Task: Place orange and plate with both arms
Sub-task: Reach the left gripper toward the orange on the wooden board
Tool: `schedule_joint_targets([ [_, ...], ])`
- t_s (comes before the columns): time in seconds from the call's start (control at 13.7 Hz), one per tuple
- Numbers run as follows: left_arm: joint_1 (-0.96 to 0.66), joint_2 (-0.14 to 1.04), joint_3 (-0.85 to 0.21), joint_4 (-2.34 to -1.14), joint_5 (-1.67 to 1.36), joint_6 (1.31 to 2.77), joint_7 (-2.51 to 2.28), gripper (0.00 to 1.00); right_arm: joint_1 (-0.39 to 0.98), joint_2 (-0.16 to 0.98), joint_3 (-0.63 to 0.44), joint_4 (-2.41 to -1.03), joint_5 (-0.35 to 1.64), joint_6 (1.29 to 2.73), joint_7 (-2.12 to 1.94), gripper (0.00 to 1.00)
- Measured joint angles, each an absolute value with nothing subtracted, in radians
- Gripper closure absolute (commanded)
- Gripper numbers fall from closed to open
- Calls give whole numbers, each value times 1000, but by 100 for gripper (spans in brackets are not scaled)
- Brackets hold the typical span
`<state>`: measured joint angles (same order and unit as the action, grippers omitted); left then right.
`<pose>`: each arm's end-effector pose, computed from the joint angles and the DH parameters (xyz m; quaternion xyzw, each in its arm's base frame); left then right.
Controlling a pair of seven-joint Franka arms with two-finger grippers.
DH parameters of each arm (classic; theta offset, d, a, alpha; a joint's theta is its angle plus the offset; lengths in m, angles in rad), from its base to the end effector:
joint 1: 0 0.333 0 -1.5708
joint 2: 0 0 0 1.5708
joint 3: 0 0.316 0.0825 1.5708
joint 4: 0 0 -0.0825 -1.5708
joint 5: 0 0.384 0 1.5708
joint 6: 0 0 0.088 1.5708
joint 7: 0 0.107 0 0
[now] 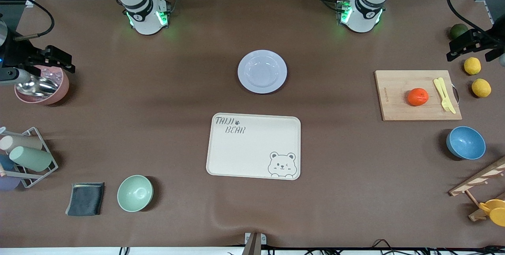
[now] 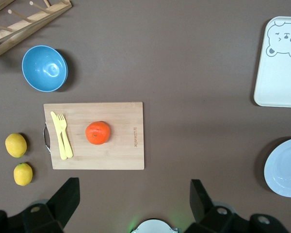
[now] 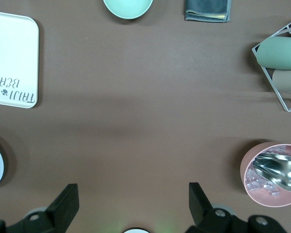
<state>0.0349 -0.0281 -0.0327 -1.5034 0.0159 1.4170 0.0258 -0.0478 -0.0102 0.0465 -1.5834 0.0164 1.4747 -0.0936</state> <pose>0.5296 0.0028 0.6580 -0.9995 0.0108 0.0293 0.0079 0.5405 0.0013 0.6163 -0.9977 -0.0464 0.0488 0.0103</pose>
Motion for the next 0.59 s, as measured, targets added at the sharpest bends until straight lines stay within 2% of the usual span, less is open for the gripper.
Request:
schedule_joint_targets([
  [0.59, 36, -16, -34, -1540, 73, 1412, 26, 0, -48, -9, 46, -1584, 16, 1470, -94, 0],
])
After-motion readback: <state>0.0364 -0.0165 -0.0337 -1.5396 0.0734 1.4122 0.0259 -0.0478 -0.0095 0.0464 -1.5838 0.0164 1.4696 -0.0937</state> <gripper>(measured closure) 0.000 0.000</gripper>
